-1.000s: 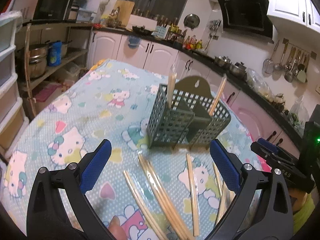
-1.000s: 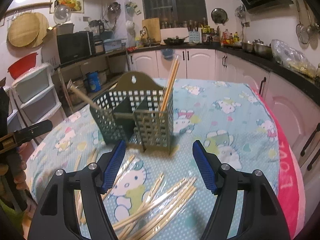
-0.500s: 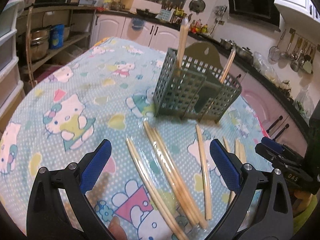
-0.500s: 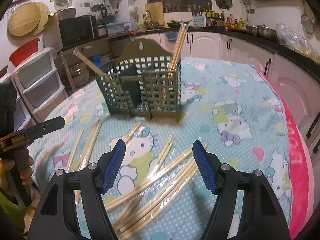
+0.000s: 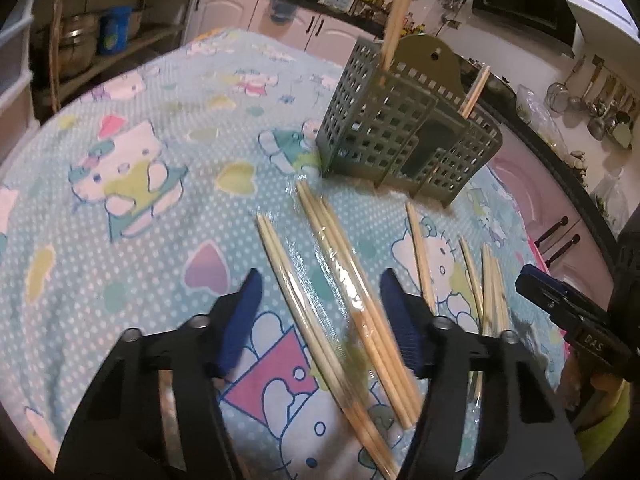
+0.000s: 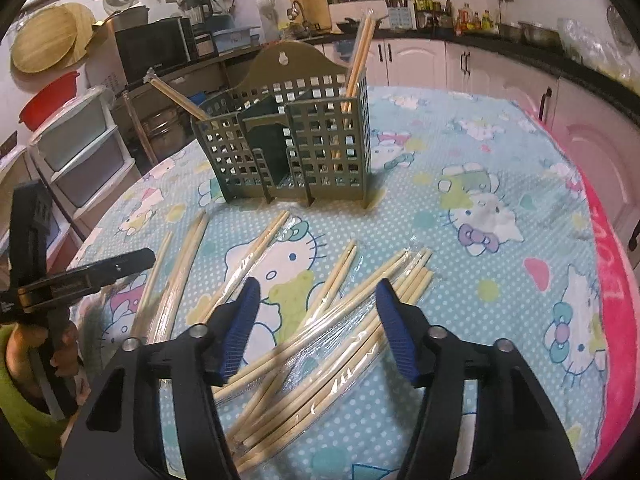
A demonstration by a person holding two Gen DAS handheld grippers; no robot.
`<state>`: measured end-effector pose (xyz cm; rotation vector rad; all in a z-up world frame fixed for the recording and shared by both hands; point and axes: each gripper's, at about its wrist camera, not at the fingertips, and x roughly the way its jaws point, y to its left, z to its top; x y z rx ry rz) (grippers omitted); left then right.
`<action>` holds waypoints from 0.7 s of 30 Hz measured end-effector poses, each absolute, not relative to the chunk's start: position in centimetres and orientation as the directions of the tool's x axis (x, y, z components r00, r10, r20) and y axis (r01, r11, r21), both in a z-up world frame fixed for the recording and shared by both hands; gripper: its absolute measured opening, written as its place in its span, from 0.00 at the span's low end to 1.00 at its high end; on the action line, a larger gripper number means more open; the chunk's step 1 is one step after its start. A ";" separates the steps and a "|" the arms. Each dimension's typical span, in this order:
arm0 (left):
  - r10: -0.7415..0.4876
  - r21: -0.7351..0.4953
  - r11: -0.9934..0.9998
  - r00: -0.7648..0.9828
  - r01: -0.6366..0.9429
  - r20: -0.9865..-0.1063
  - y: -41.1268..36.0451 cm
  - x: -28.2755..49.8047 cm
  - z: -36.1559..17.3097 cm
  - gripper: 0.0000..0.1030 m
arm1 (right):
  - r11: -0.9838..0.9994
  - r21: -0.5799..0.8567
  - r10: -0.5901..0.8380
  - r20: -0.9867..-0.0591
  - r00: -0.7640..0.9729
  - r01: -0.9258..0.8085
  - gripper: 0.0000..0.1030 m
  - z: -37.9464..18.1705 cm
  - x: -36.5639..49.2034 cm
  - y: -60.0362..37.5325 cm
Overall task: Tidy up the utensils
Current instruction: 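Close the right tool on a wrapped chopstick while the left tool grasps another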
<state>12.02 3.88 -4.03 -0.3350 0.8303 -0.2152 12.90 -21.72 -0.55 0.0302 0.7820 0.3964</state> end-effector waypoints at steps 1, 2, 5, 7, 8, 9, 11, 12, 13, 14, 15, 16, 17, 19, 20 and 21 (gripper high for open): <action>-0.317 -0.376 0.925 0.652 0.053 -0.689 4.0 12.1 -4.2 0.38 | 0.925 0.181 0.362 -0.686 0.631 -0.334 0.49 -0.7 13.1 -21.8; -0.316 -0.376 0.925 0.648 0.049 -0.693 4.0 12.2 -4.4 0.35 | 0.925 0.189 0.364 -0.694 0.622 -0.330 0.47 -0.9 13.4 -21.9; -0.317 -0.381 0.924 0.634 0.039 -0.705 4.2 12.6 -4.8 0.28 | 0.928 0.212 0.361 -0.722 0.591 -0.308 0.41 -1.5 14.3 -22.1; -0.308 -0.371 0.928 0.632 0.034 -0.711 4.3 12.9 -5.0 0.25 | 0.931 0.221 0.354 -0.740 0.572 -0.291 0.39 -2.0 14.9 -22.2; -0.304 -0.367 0.930 0.630 0.032 -0.715 4.3 13.0 -5.0 0.25 | 0.934 0.220 0.347 -0.747 0.567 -0.282 0.39 -2.2 15.2 -22.3; -0.302 -0.366 0.930 0.628 0.029 -0.717 4.4 13.2 -5.0 0.25 | 0.937 0.222 0.340 -0.758 0.557 -0.270 0.38 -2.5 15.7 -22.3; -0.297 -0.362 0.932 0.624 0.025 -0.723 4.5 13.5 -5.0 0.24 | 0.944 0.217 0.323 -0.771 0.549 -0.250 0.36 -2.8 16.3 -22.4; -0.295 -0.359 0.933 0.623 0.025 -0.725 4.6 13.6 -4.9 0.24 | 0.946 0.213 0.317 -0.771 0.552 -0.245 0.36 -2.9 16.5 -22.4; -0.291 -0.354 0.935 0.622 0.023 -0.727 4.6 13.8 -4.9 0.24 | 0.949 0.206 0.308 -0.773 0.554 -0.240 0.36 -2.8 16.8 -22.5; -0.289 -0.352 0.936 0.621 0.022 -0.729 4.6 14.0 -4.9 0.24 | 0.952 0.205 0.300 -0.776 0.554 -0.229 0.36 -2.9 17.2 -22.6; -0.286 -0.348 0.937 0.620 0.021 -0.731 4.5 14.2 -4.9 0.24 | 0.952 0.209 0.300 -0.778 0.553 -0.222 0.36 -2.9 17.6 -22.7; -0.282 -0.344 0.939 0.619 0.020 -0.733 4.5 14.3 -4.9 0.24 | 0.954 0.207 0.295 -0.779 0.553 -0.218 0.36 -2.9 18.0 -22.7; -0.277 -0.339 0.941 0.617 0.019 -0.736 4.5 14.6 -4.9 0.24 | 0.957 0.201 0.285 -0.782 0.554 -0.209 0.36 -2.9 18.4 -22.8; -0.270 -0.334 0.942 0.614 0.012 -0.741 4.6 15.0 -4.9 0.24 | 0.958 0.205 0.284 -0.785 0.551 -0.202 0.36 -2.9 19.1 -23.1; -0.268 -0.333 0.943 0.613 0.009 -0.743 4.6 15.2 -4.9 0.24 | 0.959 0.203 0.280 -0.787 0.550 -0.197 0.36 -2.9 19.5 -23.2; -0.265 -0.330 0.944 0.613 0.006 -0.745 4.6 15.4 -4.9 0.24 | 0.960 0.203 0.278 -0.789 0.548 -0.194 0.36 -2.9 19.9 -23.3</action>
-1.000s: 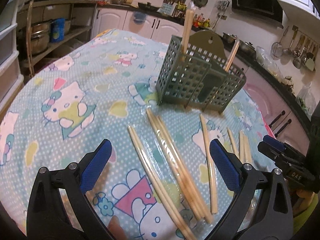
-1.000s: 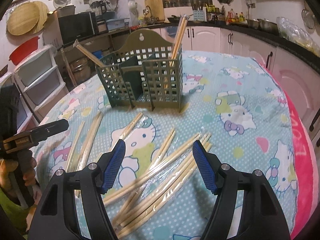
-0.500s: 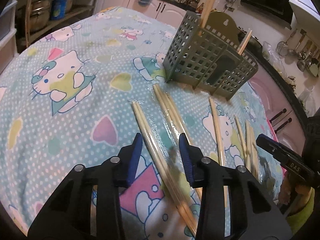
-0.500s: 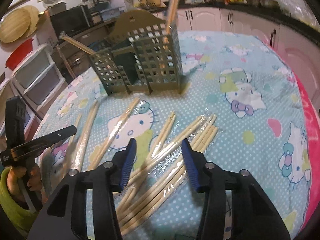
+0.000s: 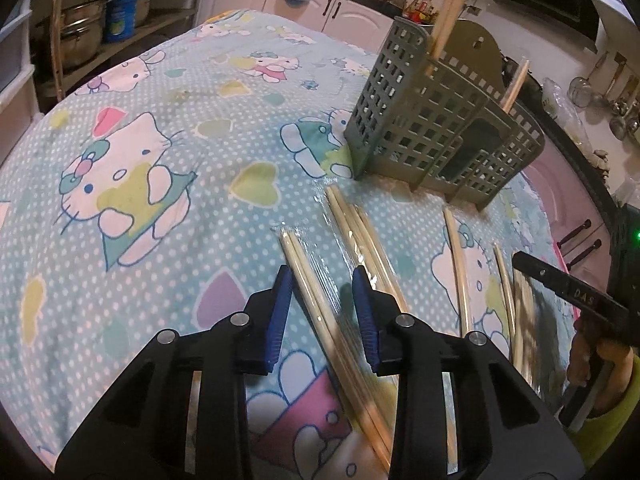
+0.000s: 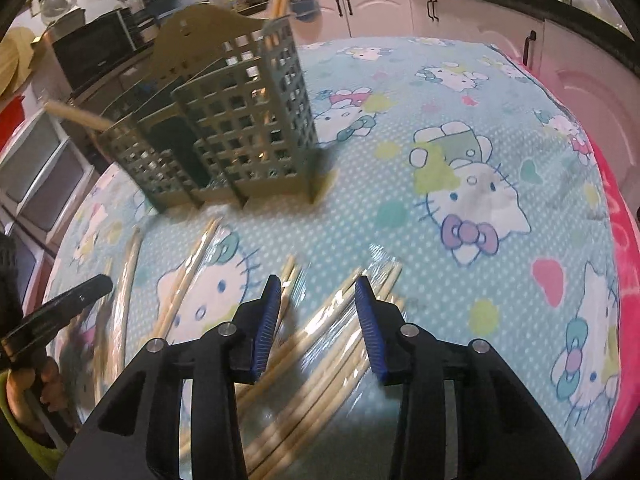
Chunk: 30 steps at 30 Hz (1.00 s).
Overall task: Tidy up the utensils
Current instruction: 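Close the right tool on a wrapped chopstick while the left tool grasps another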
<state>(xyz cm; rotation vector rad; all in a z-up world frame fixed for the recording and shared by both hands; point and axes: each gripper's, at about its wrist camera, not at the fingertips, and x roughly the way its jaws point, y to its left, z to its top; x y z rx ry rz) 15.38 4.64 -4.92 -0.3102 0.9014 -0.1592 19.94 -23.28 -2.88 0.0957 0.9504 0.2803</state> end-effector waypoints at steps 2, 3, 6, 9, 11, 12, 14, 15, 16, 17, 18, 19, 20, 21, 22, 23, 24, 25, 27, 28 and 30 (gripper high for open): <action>-0.253 -0.322 0.947 0.612 -0.003 -0.749 4.8 15.8 -4.9 0.24 | 0.961 0.202 0.272 -0.797 0.539 -0.186 0.35 -3.1 20.9 -23.3; -0.250 -0.321 0.947 0.612 -0.005 -0.750 4.8 15.9 -4.9 0.24 | 0.964 0.194 0.264 -0.800 0.539 -0.184 0.35 -3.3 21.3 -23.2; -0.247 -0.318 0.948 0.612 -0.007 -0.751 4.9 16.1 -4.9 0.24 | 0.966 0.169 0.250 -0.805 0.537 -0.196 0.35 -3.5 22.3 -22.8; -0.248 -0.319 0.948 0.608 -0.009 -0.754 5.0 16.2 -4.9 0.24 | 0.966 0.173 0.251 -0.806 0.536 -0.192 0.34 -3.0 22.8 -23.2; -0.243 -0.314 0.949 0.608 -0.011 -0.756 5.2 16.2 -4.8 0.24 | 0.971 0.148 0.228 -0.798 0.557 -0.186 0.34 -2.5 22.9 -23.7; -0.239 -0.312 0.950 0.609 -0.014 -0.756 5.3 16.1 -4.8 0.24 | 0.973 0.136 0.218 -0.797 0.564 -0.185 0.34 -2.4 23.1 -23.9; -0.236 -0.315 0.949 0.610 -0.022 -0.756 5.7 16.3 -4.8 0.24 | 0.978 0.121 0.197 -0.803 0.562 -0.170 0.34 -2.5 23.6 -24.4; -0.236 -0.316 0.949 0.610 -0.025 -0.756 5.8 16.4 -4.9 0.24 | 0.978 0.119 0.196 -0.809 0.554 -0.172 0.34 -2.7 23.9 -24.5; -0.235 -0.317 0.948 0.611 -0.028 -0.756 5.8 16.5 -4.9 0.24 | 0.977 0.114 0.195 -0.814 0.547 -0.178 0.33 -2.9 24.1 -24.5; -0.233 -0.316 0.948 0.612 -0.030 -0.756 5.9 16.5 -4.9 0.24 | 0.977 0.111 0.195 -0.817 0.543 -0.183 0.32 -3.0 24.3 -24.5; -0.230 -0.314 0.949 0.613 -0.031 -0.756 5.9 16.6 -4.9 0.24 | 0.976 0.108 0.196 -0.819 0.539 -0.191 0.30 -3.2 24.4 -24.4; -0.226 -0.310 0.950 0.614 -0.032 -0.757 5.8 16.8 -5.0 0.24 | 0.974 0.104 0.198 -0.822 0.535 -0.200 0.27 -3.4 24.6 -24.2; -0.223 -0.307 0.951 0.615 -0.034 -0.757 5.8 16.9 -5.0 0.24 | 0.974 0.098 0.195 -0.822 0.535 -0.205 0.27 -3.6 24.8 -24.1; -0.220 -0.305 0.952 0.615 -0.035 -0.757 5.7 17.1 -5.0 0.24 | 0.973 0.093 0.196 -0.821 0.537 -0.212 0.25 -3.7 24.9 -24.0; -0.217 -0.302 0.953 0.616 -0.036 -0.757 5.6 17.3 -5.0 0.24 | 0.972 0.087 0.195 -0.820 0.538 -0.219 0.23 -3.8 25.0 -23.9; -0.213 -0.300 0.953 0.617 -0.038 -0.758 5.6 17.5 -5.0 0.24 | 0.971 0.080 0.194 -0.820 0.539 -0.226 0.21 -3.9 25.1 -23.7; -0.211 -0.299 0.953 0.617 -0.041 -0.758 5.5 17.7 -5.0 0.24 | 0.970 0.078 0.194 -0.819 0.540 -0.232 0.15 -3.9 25.1 -23.5; -0.209 -0.298 0.954 0.618 -0.042 -0.758 5.5 17.8 -5.0 0.24 | 0.966 0.079 0.205 -0.818 0.538 -0.247 0.06 -4.0 25.1 -23.2; -0.205 -0.300 0.953 0.625 -0.049 -0.753 5.6 18.1 -5.0 0.23 | 0.959 0.091 0.227 -0.813 0.536 -0.269 0.02 -3.9 25.3 -23.1; -0.200 -0.298 0.953 0.628 -0.054 -0.752 5.6 18.2 -5.0 0.20 | 0.955 0.103 0.243 -0.808 0.537 -0.277 0.01 -3.8 25.3 -23.0; -0.178 -0.275 0.960 0.629 -0.059 -0.756 5.4 18.4 -5.0 0.14 | 0.946 0.129 0.279 -0.789 0.547 -0.296 0.01 -3.1 25.1 -23.1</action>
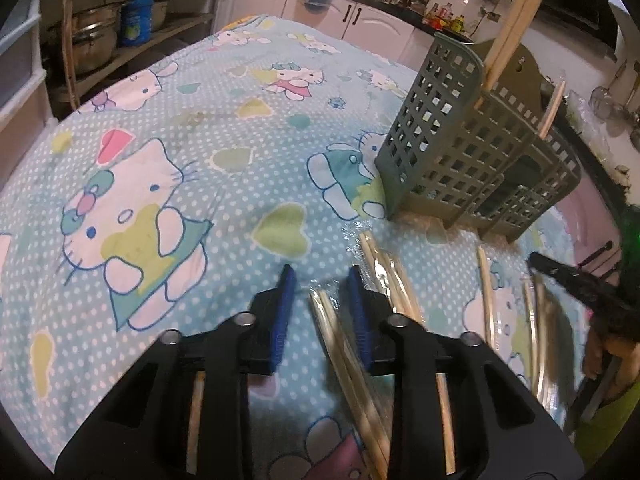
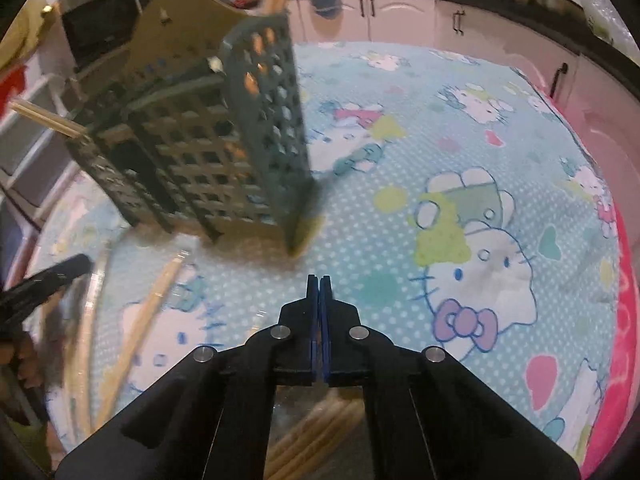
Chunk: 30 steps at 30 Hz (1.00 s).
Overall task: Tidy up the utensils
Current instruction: 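Close the right tool on a wrapped chopstick while the left tool grasps another, then lift the chopsticks with both tools and carry them above the holder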
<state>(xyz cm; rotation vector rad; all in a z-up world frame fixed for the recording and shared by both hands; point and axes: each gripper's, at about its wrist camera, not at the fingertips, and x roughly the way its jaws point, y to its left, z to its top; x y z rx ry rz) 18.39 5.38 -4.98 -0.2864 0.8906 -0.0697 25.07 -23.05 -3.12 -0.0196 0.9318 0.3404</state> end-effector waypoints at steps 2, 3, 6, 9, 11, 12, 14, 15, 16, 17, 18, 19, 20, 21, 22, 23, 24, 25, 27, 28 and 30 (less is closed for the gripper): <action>-0.171 -0.265 0.962 0.632 -0.057 -0.756 5.4 18.6 -5.0 0.13 | 0.939 0.152 0.308 -0.770 0.559 -0.309 0.01 -2.3 24.9 -23.1; -0.167 -0.260 0.964 0.632 -0.056 -0.756 5.3 18.7 -5.0 0.08 | 0.932 0.167 0.330 -0.757 0.565 -0.321 0.01 -1.7 24.7 -23.1; -0.167 -0.270 0.961 0.638 -0.066 -0.752 5.7 18.7 -4.8 0.05 | 0.922 0.177 0.359 -0.728 0.585 -0.345 0.01 -0.3 24.2 -23.0; -0.183 -0.291 0.955 0.659 -0.057 -0.729 6.1 18.4 -3.9 0.02 | 0.911 0.189 0.388 -0.696 0.604 -0.367 0.01 1.3 23.5 -22.8; -0.194 -0.304 0.952 0.678 -0.046 -0.709 6.2 18.0 -3.0 0.02 | 0.905 0.199 0.404 -0.681 0.611 -0.377 0.01 2.3 23.0 -22.8; -0.201 -0.312 0.949 0.686 -0.040 -0.699 6.3 17.8 -2.5 0.02 | 0.901 0.205 0.413 -0.672 0.615 -0.381 0.01 2.8 22.9 -22.8; -0.218 -0.326 0.945 0.709 -0.017 -0.671 6.2 17.4 -1.0 0.02 | 0.897 0.205 0.423 -0.653 0.628 -0.391 0.01 3.8 22.2 -22.8; -0.223 -0.325 0.946 0.720 -0.005 -0.658 6.0 17.3 -0.3 0.02 | 0.895 0.204 0.427 -0.643 0.636 -0.396 0.01 4.5 21.6 -22.6; -0.230 -0.327 0.945 0.734 0.011 -0.639 5.9 17.0 0.7 0.01 | 0.893 0.206 0.433 -0.635 0.640 -0.400 0.01 5.0 21.3 -22.6; -0.237 -0.329 0.944 0.742 0.024 -0.627 5.7 16.8 1.3 0.01 | 0.891 0.209 0.439 -0.625 0.646 -0.403 0.01 5.5 21.1 -22.6; -0.245 -0.328 0.944 0.751 0.039 -0.614 5.4 16.6 2.1 0.01 | 0.888 0.211 0.445 -0.614 0.652 -0.408 0.01 6.0 20.8 -22.5; -0.250 -0.325 0.944 0.760 0.054 -0.600 5.1 16.4 2.9 0.01 | 0.886 0.210 0.449 -0.606 0.656 -0.413 0.01 6.4 20.6 -22.4; -0.253 -0.323 0.944 0.766 0.063 -0.591 4.8 16.2 3.5 0.01 | 0.885 0.207 0.453 -0.595 0.664 -0.418 0.01 7.0 20.4 -22.4; -0.260 -0.323 0.943 0.771 0.074 -0.582 4.5 16.0 4.1 0.01 | 0.882 0.207 0.458 -0.585 0.669 -0.423 0.01 7.5 20.1 -22.3; -0.270 -0.324 0.942 0.777 0.091 -0.568 4.2 15.9 4.9 0.01 | 0.880 0.207 0.463 -0.577 0.673 -0.428 0.01 7.9 19.9 -22.3; -0.272 -0.321 0.942 0.782 0.097 -0.561 3.9 15.8 5.3 0.01 | 0.878 0.205 0.467 -0.568 0.678 -0.433 0.01 8.3 19.6 -22.3; -0.276 -0.320 0.941 0.789 0.107 -0.549 3.6 15.7 5.9 0.01 | 0.876 0.203 0.470 -0.558 0.684 -0.437 0.01 8.8 19.3 -22.2; -0.281 -0.321 0.940 0.792 0.113 -0.542 3.5 15.7 6.2 0.01 | 0.875 0.202 0.473 -0.551 0.687 -0.440 0.01 9.1 19.1 -22.2; -0.294 -0.325 0.936 0.798 0.131 -0.526 3.0 15.7 7.2 0.01 | 0.873 0.196 0.477 -0.534 0.698 -0.446 0.01 9.9 18.5 -22.2; -0.300 -0.327 0.935 0.800 0.139 -0.519 2.7 15.8 7.6 0.01 | 0.874 0.194 0.476 -0.529 0.702 -0.445 0.01 10.3 18.4 -22.2; -0.304 -0.322 0.935 0.806 0.150 -0.508 2.3 15.8 8.2 0.01 | 0.876 0.191 0.474 -0.518 0.713 -0.443 0.01 10.9 17.9 -22.3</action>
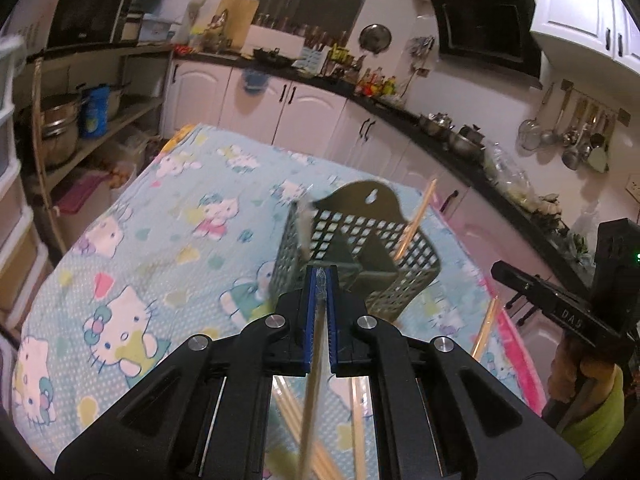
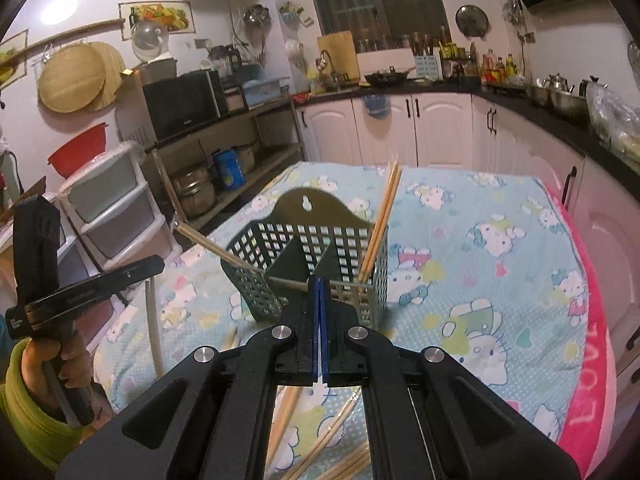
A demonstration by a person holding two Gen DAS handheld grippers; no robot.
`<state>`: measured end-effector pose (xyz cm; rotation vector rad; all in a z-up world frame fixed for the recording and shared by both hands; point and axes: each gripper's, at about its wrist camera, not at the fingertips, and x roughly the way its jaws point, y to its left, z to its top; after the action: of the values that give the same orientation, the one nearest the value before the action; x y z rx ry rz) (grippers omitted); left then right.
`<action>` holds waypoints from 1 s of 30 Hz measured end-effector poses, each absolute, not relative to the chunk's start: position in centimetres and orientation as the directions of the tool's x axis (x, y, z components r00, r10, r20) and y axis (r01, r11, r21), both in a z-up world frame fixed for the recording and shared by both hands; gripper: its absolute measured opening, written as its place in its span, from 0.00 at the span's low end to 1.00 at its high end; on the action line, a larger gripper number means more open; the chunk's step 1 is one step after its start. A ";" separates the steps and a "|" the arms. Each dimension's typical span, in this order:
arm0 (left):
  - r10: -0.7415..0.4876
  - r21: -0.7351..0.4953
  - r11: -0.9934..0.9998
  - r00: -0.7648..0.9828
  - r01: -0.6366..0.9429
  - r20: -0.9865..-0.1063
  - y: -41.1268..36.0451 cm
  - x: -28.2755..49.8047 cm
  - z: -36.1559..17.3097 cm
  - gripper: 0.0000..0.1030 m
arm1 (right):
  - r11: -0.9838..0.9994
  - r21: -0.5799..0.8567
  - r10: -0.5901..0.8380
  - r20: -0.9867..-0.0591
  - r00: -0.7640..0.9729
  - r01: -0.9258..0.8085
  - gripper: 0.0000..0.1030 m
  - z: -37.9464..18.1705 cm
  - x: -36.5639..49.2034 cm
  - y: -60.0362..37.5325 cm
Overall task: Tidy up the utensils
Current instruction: 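Lift the chopsticks with both tools and carry them above the holder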
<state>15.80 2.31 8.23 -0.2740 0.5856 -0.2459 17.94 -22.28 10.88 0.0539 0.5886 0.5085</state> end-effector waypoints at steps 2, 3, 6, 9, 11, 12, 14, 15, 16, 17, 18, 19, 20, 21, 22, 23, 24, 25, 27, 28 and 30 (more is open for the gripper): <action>-0.312 -0.320 0.933 0.811 0.164 -0.495 2.0 15.8 9.1 0.01 | 0.875 0.183 0.475 -0.503 0.722 -0.448 0.01 11.6 17.5 -22.3; -0.316 -0.319 0.932 0.813 0.170 -0.489 1.7 15.8 9.4 0.01 | 0.875 0.180 0.476 -0.495 0.727 -0.450 0.01 11.9 17.3 -22.4; -0.334 -0.319 0.927 0.818 0.195 -0.469 1.2 15.6 10.5 0.01 | 0.873 0.177 0.480 -0.477 0.736 -0.455 0.01 12.7 16.8 -22.5; -0.348 -0.325 0.921 0.827 0.213 -0.442 0.8 15.5 11.8 0.01 | 0.873 0.172 0.482 -0.460 0.746 -0.457 0.01 13.5 16.5 -22.5; -0.355 -0.323 0.919 0.833 0.227 -0.424 0.5 15.6 12.6 0.01 | 0.872 0.170 0.484 -0.450 0.750 -0.460 0.01 13.9 16.6 -22.7; -0.358 -0.323 0.917 0.837 0.233 -0.414 0.3 15.7 13.0 0.01 | 0.872 0.167 0.483 -0.445 0.754 -0.460 0.01 14.2 16.5 -22.7; -0.368 -0.321 0.914 0.840 0.248 -0.398 -0.1 15.8 13.9 0.01 | 0.873 0.162 0.481 -0.437 0.760 -0.459 0.01 14.6 16.5 -22.6; -0.372 -0.320 0.912 0.842 0.255 -0.390 -0.3 15.8 14.3 0.01 | 0.874 0.160 0.480 -0.434 0.762 -0.459 0.01 14.8 16.4 -22.6; -0.375 -0.316 0.912 0.845 0.262 -0.381 -0.6 16.0 14.8 0.01 | 0.875 0.157 0.479 -0.428 0.766 -0.459 0.01 15.1 16.4 -22.6; -0.378 -0.315 0.911 0.846 0.267 -0.376 -0.7 16.0 15.1 0.01 | 0.875 0.157 0.479 -0.423 0.769 -0.459 0.01 15.3 16.4 -22.5; -0.381 -0.313 0.910 0.848 0.273 -0.368 -0.9 16.1 15.5 0.01 | 0.874 0.156 0.480 -0.417 0.772 -0.460 0.01 15.6 16.5 -22.6; -0.382 -0.311 0.909 0.850 0.276 -0.363 -1.1 16.2 15.7 0.01 | 0.875 0.156 0.480 -0.413 0.774 -0.459 0.01 15.9 16.5 -22.5; -0.385 -0.308 0.909 0.853 0.282 -0.353 -1.4 16.3 16.2 0.01 | 0.875 0.156 0.480 -0.409 0.776 -0.459 0.01 16.1 16.5 -22.5; -0.385 -0.306 0.908 0.855 0.285 -0.346 -1.6 16.5 16.6 0.01 | 0.874 0.154 0.481 -0.402 0.779 -0.461 0.01 16.5 16.7 -22.5; -0.387 -0.304 0.908 0.859 0.289 -0.336 -1.8 16.7 17.0 0.01 | 0.876 0.152 0.479 -0.397 0.783 -0.459 0.01 16.8 16.7 -22.5; -0.388 -0.304 0.907 0.861 0.292 -0.330 -1.9 16.8 17.2 0.01 | 0.875 0.153 0.480 -0.391 0.785 -0.459 0.01 17.1 16.8 -22.6; -0.387 -0.302 0.907 0.863 0.294 -0.323 -2.1 17.0 17.6 0.01 | 0.874 0.155 0.483 -0.383 0.787 -0.461 0.01 17.5 17.0 -22.6; -0.386 -0.302 0.907 0.867 0.294 -0.315 -2.3 17.3 17.9 0.01 | 0.874 0.154 0.483 -0.377 0.791 -0.460 0.01 17.9 17.1 -22.6; -0.382 -0.302 0.908 0.873 0.291 -0.305 -2.7 17.9 18.5 0.01 | 0.874 0.150 0.484 -0.367 0.794 -0.463 0.01 18.6 17.4 -22.4; -0.378 -0.302 0.909 0.876 0.289 -0.299 -2.7 18.3 18.8 0.01 | 0.873 0.148 0.485 -0.361 0.797 -0.464 0.01 19.1 17.6 -22.3; -0.368 -0.300 0.911 0.885 0.283 -0.285 -2.7 19.0 19.3 0.01 | 0.868 0.146 0.495 -0.343 0.798 -0.475 0.01 20.3 18.0 -22.1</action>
<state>18.95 -2.74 19.32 -0.2550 0.3446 -0.3426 18.00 -22.08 20.27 0.0537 0.3833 0.5209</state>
